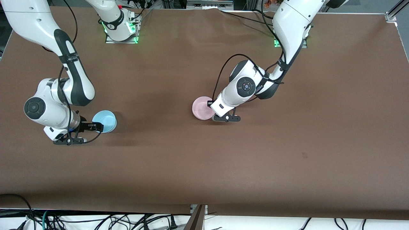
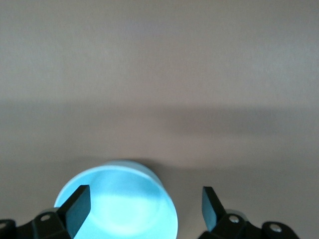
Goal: Stack pink and blue bowls on white bowl
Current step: 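Release the pink bowl while the right gripper reaches the blue bowl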
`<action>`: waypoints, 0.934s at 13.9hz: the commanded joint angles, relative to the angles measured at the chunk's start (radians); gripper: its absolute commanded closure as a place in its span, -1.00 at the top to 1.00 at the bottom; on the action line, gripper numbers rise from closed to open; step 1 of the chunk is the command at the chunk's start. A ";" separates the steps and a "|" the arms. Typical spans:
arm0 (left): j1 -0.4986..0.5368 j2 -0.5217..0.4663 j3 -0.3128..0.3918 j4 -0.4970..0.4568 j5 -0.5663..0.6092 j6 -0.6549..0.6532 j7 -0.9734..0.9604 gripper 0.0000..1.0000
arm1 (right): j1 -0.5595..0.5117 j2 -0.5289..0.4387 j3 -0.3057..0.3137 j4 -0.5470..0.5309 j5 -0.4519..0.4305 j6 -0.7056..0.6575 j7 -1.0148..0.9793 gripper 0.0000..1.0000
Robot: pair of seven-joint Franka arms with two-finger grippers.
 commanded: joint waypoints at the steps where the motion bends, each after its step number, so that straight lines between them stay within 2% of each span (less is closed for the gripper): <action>1: 0.004 0.018 -0.003 0.033 0.026 -0.001 -0.026 0.06 | -0.002 -0.087 -0.008 -0.164 -0.010 0.112 -0.040 0.97; 2: 0.010 0.013 -0.003 0.031 0.028 -0.001 -0.020 0.99 | -0.004 -0.095 -0.023 -0.191 -0.010 0.144 -0.065 0.97; 5: 0.048 -0.030 -0.002 0.039 0.022 -0.029 -0.028 1.00 | -0.007 -0.097 -0.043 -0.215 -0.006 0.160 -0.116 0.97; 9: 0.161 -0.171 0.037 0.042 0.030 -0.226 -0.016 1.00 | -0.010 -0.103 -0.054 -0.248 -0.004 0.212 -0.149 0.97; 13: 0.257 -0.310 0.141 0.042 0.031 -0.385 0.001 1.00 | -0.018 -0.097 -0.054 -0.305 -0.004 0.307 -0.151 0.97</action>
